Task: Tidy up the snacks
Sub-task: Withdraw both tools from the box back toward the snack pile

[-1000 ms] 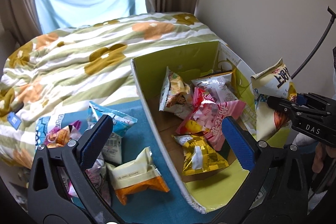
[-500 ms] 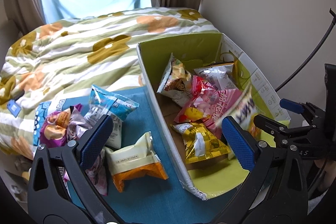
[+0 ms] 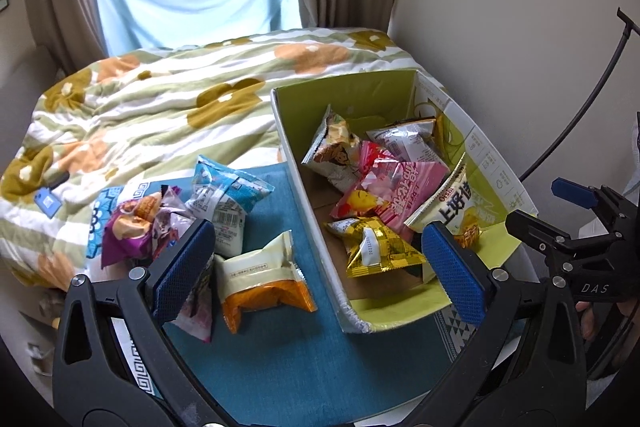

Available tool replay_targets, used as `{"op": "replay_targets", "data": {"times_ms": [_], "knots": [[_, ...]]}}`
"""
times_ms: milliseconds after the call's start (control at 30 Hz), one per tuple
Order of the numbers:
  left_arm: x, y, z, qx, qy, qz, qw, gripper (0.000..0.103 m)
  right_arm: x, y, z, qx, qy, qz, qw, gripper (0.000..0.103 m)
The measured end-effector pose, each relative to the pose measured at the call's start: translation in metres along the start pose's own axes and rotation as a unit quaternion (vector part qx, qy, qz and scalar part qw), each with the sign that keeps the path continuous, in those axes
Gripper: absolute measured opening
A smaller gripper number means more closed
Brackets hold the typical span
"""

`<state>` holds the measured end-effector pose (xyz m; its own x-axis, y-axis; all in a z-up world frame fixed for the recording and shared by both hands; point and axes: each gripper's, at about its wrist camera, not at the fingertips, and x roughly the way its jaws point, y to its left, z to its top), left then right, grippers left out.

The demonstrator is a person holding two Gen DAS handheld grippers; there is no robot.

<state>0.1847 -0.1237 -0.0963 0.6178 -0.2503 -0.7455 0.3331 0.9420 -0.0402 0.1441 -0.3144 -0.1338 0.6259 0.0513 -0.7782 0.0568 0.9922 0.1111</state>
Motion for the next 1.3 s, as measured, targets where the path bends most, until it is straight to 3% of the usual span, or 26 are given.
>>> {"op": "replay_targets", "data": {"times_ms": [333, 733, 1000, 1300], "knots": [[-0.078, -0.005, -0.016, 0.002, -0.05, 0.053, 0.9974, 0.102, -0.074, 0.003, -0.009, -0.017, -0.067, -0.012, 0.998, 0.103], [-0.152, 0.054, -0.078, -0.048, -0.059, 0.135, 0.9879, 0.103, -0.132, 0.039, -0.024, -0.054, -0.12, 0.025, 0.991, 0.103], [-0.168, 0.12, -0.104, -0.1, -0.059, 0.148, 0.9821, 0.103, -0.126, 0.084, -0.029, -0.081, -0.111, 0.059, 0.989, 0.103], [-0.135, 0.207, -0.086, -0.1, -0.033, 0.126, 0.9864, 0.102, -0.086, 0.151, -0.019, -0.081, -0.103, 0.092, 0.987, 0.103]]}}
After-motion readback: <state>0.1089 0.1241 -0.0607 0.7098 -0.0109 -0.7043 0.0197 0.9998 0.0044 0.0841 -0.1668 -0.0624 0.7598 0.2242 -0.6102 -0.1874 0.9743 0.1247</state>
